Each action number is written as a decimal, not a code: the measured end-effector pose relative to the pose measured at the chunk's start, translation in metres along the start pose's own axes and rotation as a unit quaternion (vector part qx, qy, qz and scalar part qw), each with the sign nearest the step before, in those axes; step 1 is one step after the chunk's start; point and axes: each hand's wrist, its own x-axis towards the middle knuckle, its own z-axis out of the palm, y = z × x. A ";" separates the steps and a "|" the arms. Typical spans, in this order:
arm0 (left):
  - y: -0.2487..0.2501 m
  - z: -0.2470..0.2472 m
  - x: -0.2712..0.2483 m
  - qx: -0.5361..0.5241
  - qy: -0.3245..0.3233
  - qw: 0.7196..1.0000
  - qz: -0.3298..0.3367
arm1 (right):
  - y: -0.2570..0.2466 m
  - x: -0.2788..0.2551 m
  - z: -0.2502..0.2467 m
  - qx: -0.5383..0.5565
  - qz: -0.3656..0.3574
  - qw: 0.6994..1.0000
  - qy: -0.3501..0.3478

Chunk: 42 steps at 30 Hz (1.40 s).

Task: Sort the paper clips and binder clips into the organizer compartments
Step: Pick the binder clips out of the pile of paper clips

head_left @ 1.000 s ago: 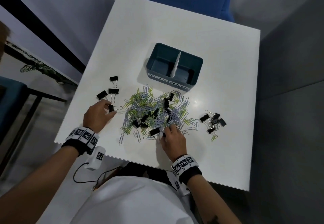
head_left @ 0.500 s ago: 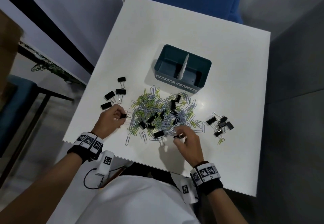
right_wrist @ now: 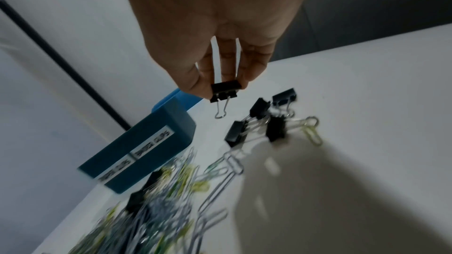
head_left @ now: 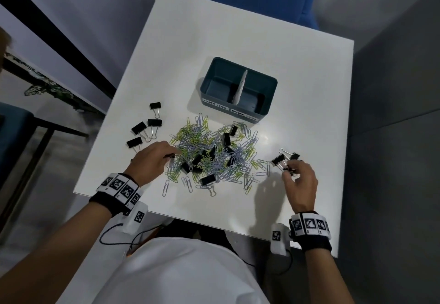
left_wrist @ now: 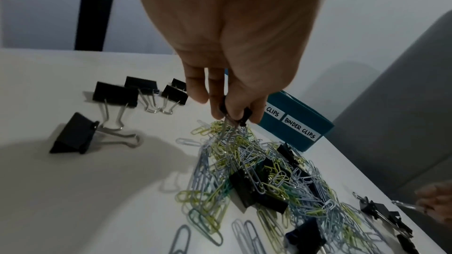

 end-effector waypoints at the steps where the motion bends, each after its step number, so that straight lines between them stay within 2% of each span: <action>1: 0.002 -0.001 0.001 0.017 0.005 1.000 -0.006 | 0.006 0.005 -0.004 -0.016 0.011 1.000 0.016; 5: 0.016 -0.005 0.005 0.047 0.015 0.999 -0.005 | 0.025 0.020 -0.009 -0.037 0.056 0.996 0.056; 9: 0.030 -0.010 0.015 0.035 0.008 0.999 0.009 | 0.032 0.033 -0.001 -0.044 0.080 0.995 0.036; 12: 0.033 -0.016 0.023 -0.034 0.015 0.999 -0.001 | 0.034 0.039 0.007 -0.076 0.102 0.992 0.000; 14: 0.032 -0.020 0.024 -0.115 0.026 0.992 -0.034 | 0.031 0.039 0.009 -0.072 0.106 0.992 -0.006; 17: 0.029 -0.024 0.023 -0.192 0.037 0.977 -0.087 | 0.024 0.033 0.008 -0.062 0.086 0.994 0.013; 20: 0.025 -0.024 0.021 -0.212 0.043 0.970 -0.110 | 0.023 0.019 0.008 -0.072 0.049 0.995 0.052; 25: 0.025 -0.015 0.017 -0.294 0.068 0.940 -0.161 | 0.013 -0.022 0.010 -0.089 0.095 0.989 0.075; 27: 0.025 -0.013 0.017 -0.299 0.069 0.937 -0.167 | 0.013 -0.036 0.015 -0.129 0.113 0.984 0.053; 29: 0.028 -0.012 0.018 -0.311 0.065 0.933 -0.169 | 0.011 -0.050 0.022 -0.173 0.112 0.978 0.002; 34: 0.036 -0.012 0.022 -0.365 0.037 0.915 -0.168 | -0.004 -0.074 0.038 -0.215 0.033 0.971 -0.104; 38: 0.045 -0.009 0.026 -0.367 -0.005 0.916 -0.160 | -0.010 -0.078 0.045 -0.171 -0.044 0.968 -0.179; 42: 0.060 -0.010 0.030 -0.355 -0.027 0.924 -0.136 | -0.025 -0.067 0.052 -0.115 -0.091 0.970 -0.191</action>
